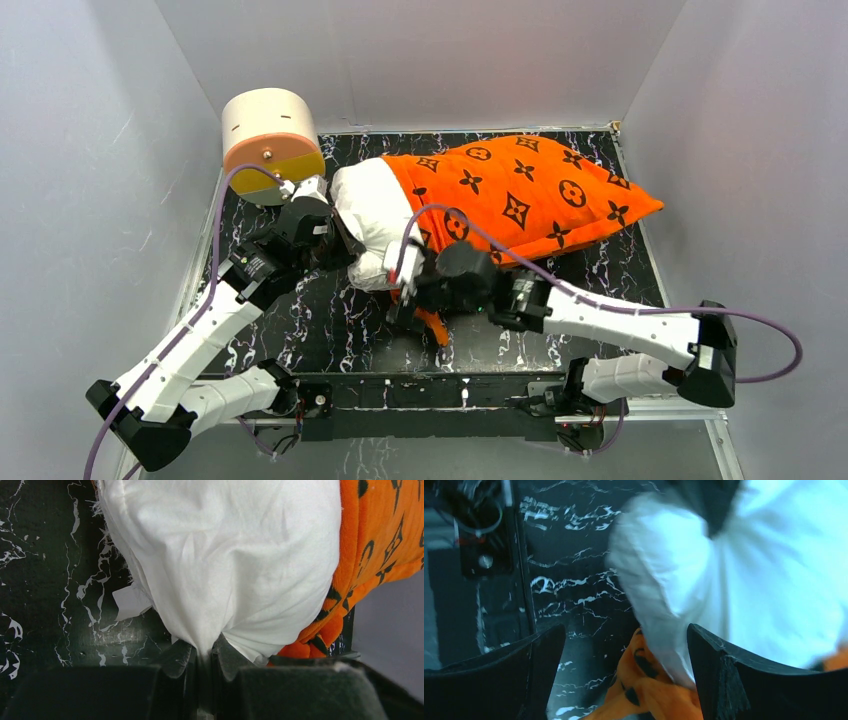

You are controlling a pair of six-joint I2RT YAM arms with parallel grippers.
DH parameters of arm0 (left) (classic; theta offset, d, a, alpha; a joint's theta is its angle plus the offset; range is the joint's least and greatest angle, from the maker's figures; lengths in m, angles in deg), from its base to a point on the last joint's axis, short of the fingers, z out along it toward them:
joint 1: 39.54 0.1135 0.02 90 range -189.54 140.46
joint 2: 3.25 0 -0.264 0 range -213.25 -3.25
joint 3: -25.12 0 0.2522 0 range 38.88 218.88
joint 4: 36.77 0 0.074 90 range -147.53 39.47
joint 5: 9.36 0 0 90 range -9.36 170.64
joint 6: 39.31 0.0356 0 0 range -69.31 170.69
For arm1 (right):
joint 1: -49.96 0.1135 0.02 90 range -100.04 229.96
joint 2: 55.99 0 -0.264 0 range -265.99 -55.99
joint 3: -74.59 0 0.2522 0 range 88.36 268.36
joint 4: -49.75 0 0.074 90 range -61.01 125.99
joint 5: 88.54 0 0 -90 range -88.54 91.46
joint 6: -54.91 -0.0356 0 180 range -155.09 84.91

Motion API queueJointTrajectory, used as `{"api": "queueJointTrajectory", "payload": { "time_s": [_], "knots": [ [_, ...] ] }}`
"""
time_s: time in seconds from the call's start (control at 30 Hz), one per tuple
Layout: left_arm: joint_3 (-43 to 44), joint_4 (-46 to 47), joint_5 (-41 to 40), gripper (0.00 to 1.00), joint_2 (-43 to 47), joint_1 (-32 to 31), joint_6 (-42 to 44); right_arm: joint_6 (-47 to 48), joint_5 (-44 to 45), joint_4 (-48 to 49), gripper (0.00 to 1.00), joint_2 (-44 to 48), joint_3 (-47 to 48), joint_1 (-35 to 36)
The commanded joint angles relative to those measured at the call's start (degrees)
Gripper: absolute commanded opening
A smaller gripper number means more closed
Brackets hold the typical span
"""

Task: Remove the pillowcase from the pillow
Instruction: Remove the pillow from the pillowcase.

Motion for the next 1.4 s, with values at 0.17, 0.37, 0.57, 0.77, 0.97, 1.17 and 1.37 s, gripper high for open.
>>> {"api": "queueJointTrajectory", "payload": {
  "time_s": [0.17, 0.37, 0.57, 0.77, 0.97, 1.17, 1.37],
  "knots": [
    [2.7, 8.2, 3.2, 0.00, 1.4, 0.2, -3.1, 31.5, 11.4, 29.1, 0.99, -6.2, -3.7, 5.7],
    [3.0, 8.8, 4.8, 0.00, 2.0, 0.2, -3.7, 34.6, 17.9, 40.7, 0.99, -9.3, -7.2, 5.7],
    [3.6, 9.1, 5.4, 0.00, 3.0, 0.2, -3.6, 34.6, 26.1, 51.5, 0.74, -14.6, -10.2, 5.7],
    [4.1, 6.6, -1.6, 0.44, 5.7, 0.2, -1.0, 31.7, 34.3, 57.3, 0.00, -13.4, -9.8, 5.2],
    [5.5, -3.3, -19.9, 0.98, 7.1, 0.2, -2.7, 24.5, 42.3, 51.2, 0.00, -14.3, -3.1, 5.2],
    [1.2, -5.2, -27.1, 0.98, 9.6, 0.2, -6.8, 13.1, 48.1, 42.7, 0.00, -15.0, 6.4, 5.0],
    [-5.4, -2.2, -19.1, 0.98, 8.3, 1.6, -11.5, 9.4, 51.3, 38.0, 0.00, -15.3, 13.5, 5.0]
  ]
}}
